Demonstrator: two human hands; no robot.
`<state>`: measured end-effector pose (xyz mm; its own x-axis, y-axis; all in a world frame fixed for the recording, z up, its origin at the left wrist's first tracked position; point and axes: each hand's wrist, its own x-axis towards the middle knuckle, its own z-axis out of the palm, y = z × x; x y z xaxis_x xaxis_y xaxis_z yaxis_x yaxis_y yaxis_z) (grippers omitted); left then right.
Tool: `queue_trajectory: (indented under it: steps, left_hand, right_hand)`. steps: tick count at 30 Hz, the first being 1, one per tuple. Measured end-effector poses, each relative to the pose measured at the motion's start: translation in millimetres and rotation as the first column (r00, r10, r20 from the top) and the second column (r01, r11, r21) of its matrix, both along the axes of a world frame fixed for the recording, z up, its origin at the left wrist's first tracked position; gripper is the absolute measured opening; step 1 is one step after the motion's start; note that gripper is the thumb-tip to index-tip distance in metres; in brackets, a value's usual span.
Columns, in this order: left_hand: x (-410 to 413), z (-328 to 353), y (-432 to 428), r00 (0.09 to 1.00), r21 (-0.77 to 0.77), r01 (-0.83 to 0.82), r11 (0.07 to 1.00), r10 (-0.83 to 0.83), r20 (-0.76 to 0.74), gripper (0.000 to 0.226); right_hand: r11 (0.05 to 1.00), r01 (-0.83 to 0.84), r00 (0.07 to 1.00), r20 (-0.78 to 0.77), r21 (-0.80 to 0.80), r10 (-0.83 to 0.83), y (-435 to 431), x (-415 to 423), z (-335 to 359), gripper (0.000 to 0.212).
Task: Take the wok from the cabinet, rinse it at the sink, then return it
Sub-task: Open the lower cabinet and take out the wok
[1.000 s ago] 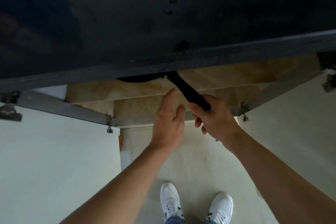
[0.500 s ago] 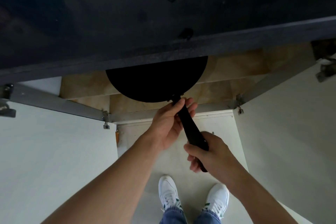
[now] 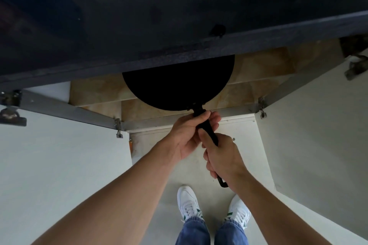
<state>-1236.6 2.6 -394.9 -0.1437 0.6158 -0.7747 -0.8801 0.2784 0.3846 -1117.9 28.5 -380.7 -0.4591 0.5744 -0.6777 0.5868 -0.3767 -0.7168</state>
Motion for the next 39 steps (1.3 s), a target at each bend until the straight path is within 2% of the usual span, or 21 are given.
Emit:
queue_trajectory:
  steps: [3,6,10,14,16,21,25,29,39]
  left_hand:
    - [11.5,6.7,-9.8,0.999,-0.025,0.016,1.0,-0.015,0.03,0.027]
    - [33.1,23.9,-26.6,0.998,-0.058,0.04,0.997,-0.037,0.053,0.026]
    - [67.5,48.9,-55.7,0.996,-0.109,0.055,0.993,-0.047,0.071,0.011]
    - [102.4,93.1,-91.4,0.988,-0.121,0.134,0.984,-0.123,0.089,0.018]
    - [120.3,115.4,-109.9,0.986,-0.135,0.153,0.979,-0.142,0.087,0.013]
    - [156.5,151.1,-156.0,0.973,-0.127,0.228,0.965,-0.222,0.064,0.01]
    - [180.9,174.6,-186.0,0.979,-0.13,0.198,0.972,-0.19,0.069,0.016]
    - [203.0,202.8,-210.7,0.962,-0.081,0.272,0.959,-0.27,0.035,0.011]
    - [243.7,286.1,-237.1,0.931,0.072,0.365,0.928,-0.363,-0.032,0.015]
  right_hand:
    - [0.997,-0.029,0.998,0.05,0.066,0.026,-12.9,13.0,9.4,0.045]
    - [0.999,-0.011,0.996,0.087,0.048,0.006,-31.9,32.7,28.9,0.043]
    - [0.999,-0.028,0.985,0.173,0.044,0.02,-64.9,65.2,51.1,0.044]
    - [1.0,-0.008,0.976,0.219,0.028,0.002,-104.8,100.4,92.1,0.045]
    - [0.999,0.022,0.969,0.244,0.023,-0.027,-125.6,118.3,113.3,0.042]
    - [0.996,0.083,0.968,0.239,-0.018,-0.077,-177.1,152.1,157.3,0.04]
    - [0.993,0.114,0.965,0.241,-0.016,-0.107,-212.7,174.9,183.4,0.038]
    - [0.989,0.146,0.962,0.229,0.022,-0.147,-242.3,198.8,207.9,0.038]
    - [0.935,0.324,0.931,0.126,0.144,-0.342,-286.8,239.5,281.4,0.036]
